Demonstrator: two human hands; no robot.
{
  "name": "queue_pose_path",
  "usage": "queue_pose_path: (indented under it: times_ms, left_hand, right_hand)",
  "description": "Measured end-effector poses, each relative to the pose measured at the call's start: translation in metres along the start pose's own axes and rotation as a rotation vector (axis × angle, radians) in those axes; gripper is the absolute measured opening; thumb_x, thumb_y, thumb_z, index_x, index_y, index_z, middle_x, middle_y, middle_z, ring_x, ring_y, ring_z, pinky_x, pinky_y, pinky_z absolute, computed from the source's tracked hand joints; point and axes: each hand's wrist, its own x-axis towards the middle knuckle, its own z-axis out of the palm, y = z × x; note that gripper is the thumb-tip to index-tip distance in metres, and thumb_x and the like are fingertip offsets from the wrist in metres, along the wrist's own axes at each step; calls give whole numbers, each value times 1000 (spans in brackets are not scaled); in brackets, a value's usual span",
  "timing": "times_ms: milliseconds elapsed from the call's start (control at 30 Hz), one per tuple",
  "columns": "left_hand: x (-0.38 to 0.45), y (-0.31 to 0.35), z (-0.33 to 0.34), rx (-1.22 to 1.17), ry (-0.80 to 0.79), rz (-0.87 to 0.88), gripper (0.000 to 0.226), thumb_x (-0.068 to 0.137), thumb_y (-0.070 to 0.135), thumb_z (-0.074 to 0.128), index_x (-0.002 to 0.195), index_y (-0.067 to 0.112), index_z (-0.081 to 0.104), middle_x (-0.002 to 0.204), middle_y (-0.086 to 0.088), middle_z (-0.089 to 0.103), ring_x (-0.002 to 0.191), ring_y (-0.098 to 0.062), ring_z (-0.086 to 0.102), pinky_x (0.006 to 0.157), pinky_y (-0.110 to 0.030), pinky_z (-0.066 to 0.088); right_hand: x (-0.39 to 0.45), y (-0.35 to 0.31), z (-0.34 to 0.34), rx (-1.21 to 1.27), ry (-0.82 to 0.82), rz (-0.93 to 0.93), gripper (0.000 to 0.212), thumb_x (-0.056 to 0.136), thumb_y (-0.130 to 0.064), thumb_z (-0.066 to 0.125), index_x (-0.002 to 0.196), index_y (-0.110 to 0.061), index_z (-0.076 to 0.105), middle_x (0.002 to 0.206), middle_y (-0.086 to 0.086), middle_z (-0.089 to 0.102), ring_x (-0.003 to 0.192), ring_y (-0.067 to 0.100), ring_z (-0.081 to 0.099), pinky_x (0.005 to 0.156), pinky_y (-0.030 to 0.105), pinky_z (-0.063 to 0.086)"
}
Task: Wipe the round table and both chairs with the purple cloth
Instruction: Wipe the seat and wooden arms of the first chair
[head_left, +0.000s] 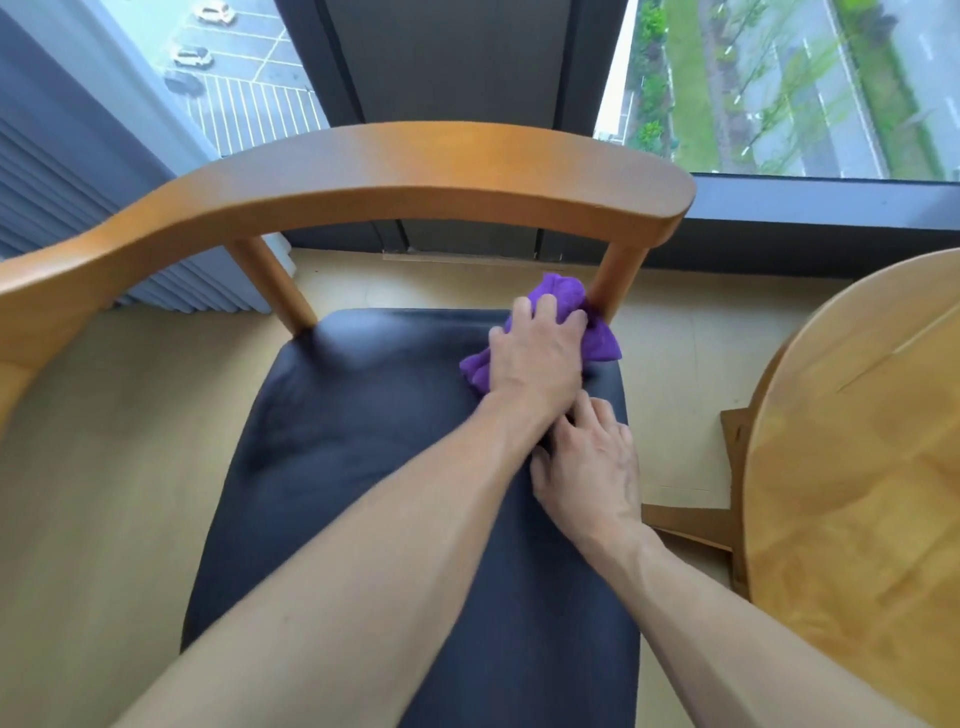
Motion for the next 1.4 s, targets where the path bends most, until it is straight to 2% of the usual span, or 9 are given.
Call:
queue_pose_path:
  times_ms: [167,333,500,667,833,967,1067,1233,1400]
  left_hand:
    - [-2,-99,-18,100,-8,306,61,87,14,51,140,42,44,138,2,47,109,-31,47,85,-43,50]
    - [-44,-215,-39,187,2,-225,65,89,6,53,145,37,40,136,-5,46,111,-38,43,86,-50,49]
    - [-52,-135,-18,46,109,-498,45,89,4,47,128,26,49,125,-13,44,107,-41,45,80,-51,48]
    - [-77,-26,4,-72,72,-135,44,83,16,60,124,31,55,117,-7,50,95,-32,51,61,-37,43]
    - [-89,-103,-18,71,-14,233,65,75,15,62,135,36,51,123,-6,51,99,-32,49,65,-38,44]
    - [-116,-217,-35,190,16,-118,68,80,10,59,140,38,44,124,-7,47,105,-34,47,73,-44,49]
    - [-154,-257,-37,-26,14,-537,61,79,4,58,133,30,46,114,-11,44,104,-38,47,78,-49,50]
    - [-172,-204,-25,-98,82,-685,49,78,13,65,123,21,49,111,-13,42,100,-39,49,70,-47,46]
    - [-154,-75,-18,-109,-7,-398,48,75,20,68,115,30,44,115,-5,41,99,-28,50,59,-35,38]
  right_hand:
    - [-1,5,1,-34,-48,-39,56,76,-27,67,131,-19,58,128,2,56,110,27,53,81,39,49]
    - [-1,1,-3,20,-82,-4,54,80,-26,64,133,-20,56,128,0,53,113,26,52,84,39,48]
    - [5,2,-9,93,-97,23,46,84,-13,57,130,-21,59,126,-1,54,110,25,52,83,38,46]
    - [14,7,-10,226,-59,99,26,84,-2,47,102,-11,63,111,7,61,102,33,55,79,42,45]
    - [-4,7,-6,175,-41,0,32,77,-2,49,106,-6,62,120,8,60,103,35,55,85,46,50]
    - [-6,-5,-9,129,-108,82,40,81,-3,57,121,-6,58,134,6,54,117,32,50,96,45,45]
    - [-3,-10,-16,112,-141,115,37,84,-5,54,122,-5,58,132,9,54,117,34,49,96,46,45]
    - [3,-14,-24,88,-210,116,41,89,-7,49,129,-13,55,132,6,51,119,31,47,95,44,44]
    - [7,-11,-30,166,-211,131,41,95,-10,45,134,-15,53,135,8,49,121,32,47,97,42,43]
